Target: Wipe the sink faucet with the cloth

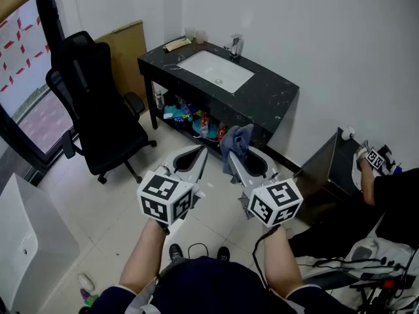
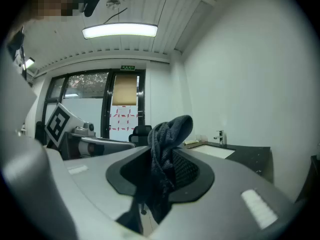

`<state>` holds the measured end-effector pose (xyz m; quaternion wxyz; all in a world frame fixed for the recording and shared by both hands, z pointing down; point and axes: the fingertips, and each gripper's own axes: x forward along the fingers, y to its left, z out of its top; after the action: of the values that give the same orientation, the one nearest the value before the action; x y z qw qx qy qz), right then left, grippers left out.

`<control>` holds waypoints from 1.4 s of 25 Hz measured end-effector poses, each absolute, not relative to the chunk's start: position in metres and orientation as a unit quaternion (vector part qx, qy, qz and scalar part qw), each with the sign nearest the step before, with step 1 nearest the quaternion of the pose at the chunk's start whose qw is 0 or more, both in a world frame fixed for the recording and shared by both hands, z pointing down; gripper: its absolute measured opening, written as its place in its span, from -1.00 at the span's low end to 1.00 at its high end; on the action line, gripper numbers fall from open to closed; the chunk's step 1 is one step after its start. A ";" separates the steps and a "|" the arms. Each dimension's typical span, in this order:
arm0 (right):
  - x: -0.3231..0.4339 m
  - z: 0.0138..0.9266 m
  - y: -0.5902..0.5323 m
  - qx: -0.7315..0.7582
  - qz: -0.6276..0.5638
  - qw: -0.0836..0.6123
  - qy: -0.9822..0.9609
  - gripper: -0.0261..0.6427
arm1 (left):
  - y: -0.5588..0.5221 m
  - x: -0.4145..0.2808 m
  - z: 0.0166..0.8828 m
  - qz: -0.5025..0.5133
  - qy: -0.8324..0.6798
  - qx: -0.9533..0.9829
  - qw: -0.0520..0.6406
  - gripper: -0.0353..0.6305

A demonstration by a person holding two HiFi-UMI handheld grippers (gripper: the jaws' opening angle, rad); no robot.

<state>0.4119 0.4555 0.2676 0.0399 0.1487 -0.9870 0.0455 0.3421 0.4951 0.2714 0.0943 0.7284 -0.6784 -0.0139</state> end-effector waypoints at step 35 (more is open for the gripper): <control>0.212 0.322 0.276 0.119 0.110 0.032 -0.986 -0.57 | 0.332 0.151 0.329 0.020 -0.695 0.704 0.143 -0.89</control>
<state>0.2116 0.2755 0.3218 0.0316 0.1185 -0.9863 0.1104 0.1507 0.3325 0.3286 0.1428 0.7043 -0.6951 0.0202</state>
